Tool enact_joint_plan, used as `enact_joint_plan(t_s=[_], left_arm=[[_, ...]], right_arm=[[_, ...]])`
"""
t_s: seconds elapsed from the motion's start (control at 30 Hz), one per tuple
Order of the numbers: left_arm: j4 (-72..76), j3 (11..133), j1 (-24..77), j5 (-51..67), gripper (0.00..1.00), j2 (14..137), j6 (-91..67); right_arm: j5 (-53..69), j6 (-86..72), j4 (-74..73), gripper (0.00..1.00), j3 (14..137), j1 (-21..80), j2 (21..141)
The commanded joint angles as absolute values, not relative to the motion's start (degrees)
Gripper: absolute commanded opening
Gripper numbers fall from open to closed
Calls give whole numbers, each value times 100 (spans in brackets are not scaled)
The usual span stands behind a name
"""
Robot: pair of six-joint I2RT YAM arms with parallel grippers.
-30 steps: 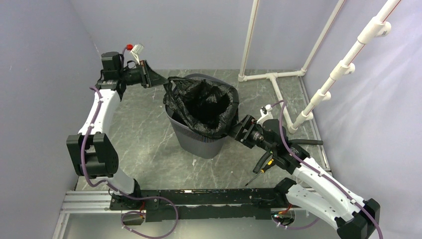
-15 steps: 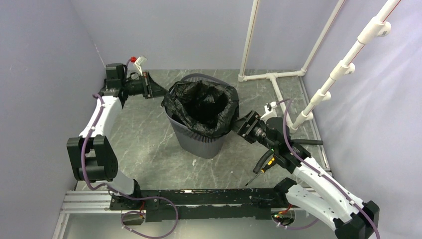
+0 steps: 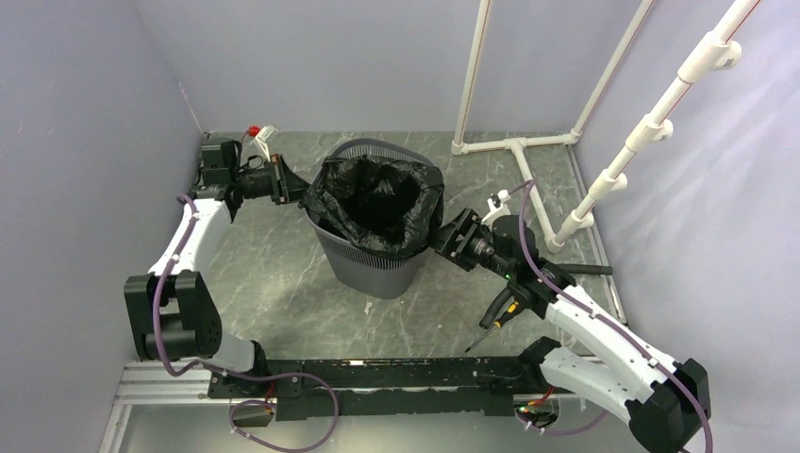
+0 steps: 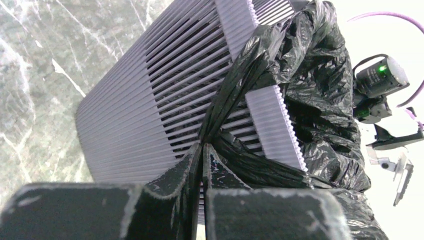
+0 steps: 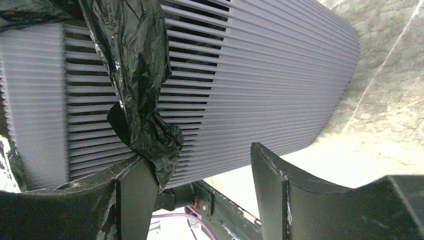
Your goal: Put the trash bags into the trash bin
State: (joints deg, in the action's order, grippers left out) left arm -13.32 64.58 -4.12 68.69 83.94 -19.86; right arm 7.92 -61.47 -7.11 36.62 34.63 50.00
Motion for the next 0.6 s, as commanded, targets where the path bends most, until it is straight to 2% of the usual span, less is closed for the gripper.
enact_joint_plan(t_s=[0.0, 0.27, 0.47, 0.57], left_arm=[[-2153, 6349, -378, 7129, 11, 7809, -1375], [-2040, 5609, -263, 6852, 14, 6396, -2069], [-2693, 5526, -255, 6286, 15, 5739, -2051], [-2970, 5636, -255, 6095, 23, 5611, -2012]], right_arm=[[739, -5829, -842, 67, 4118, 3467, 5221], [458, -5192, -1533, 68, 4664, 3248, 5230], [1298, -5114, -1604, 72, 4825, 3155, 5282], [1019, -5097, -1993, 76, 4794, 3148, 4963]])
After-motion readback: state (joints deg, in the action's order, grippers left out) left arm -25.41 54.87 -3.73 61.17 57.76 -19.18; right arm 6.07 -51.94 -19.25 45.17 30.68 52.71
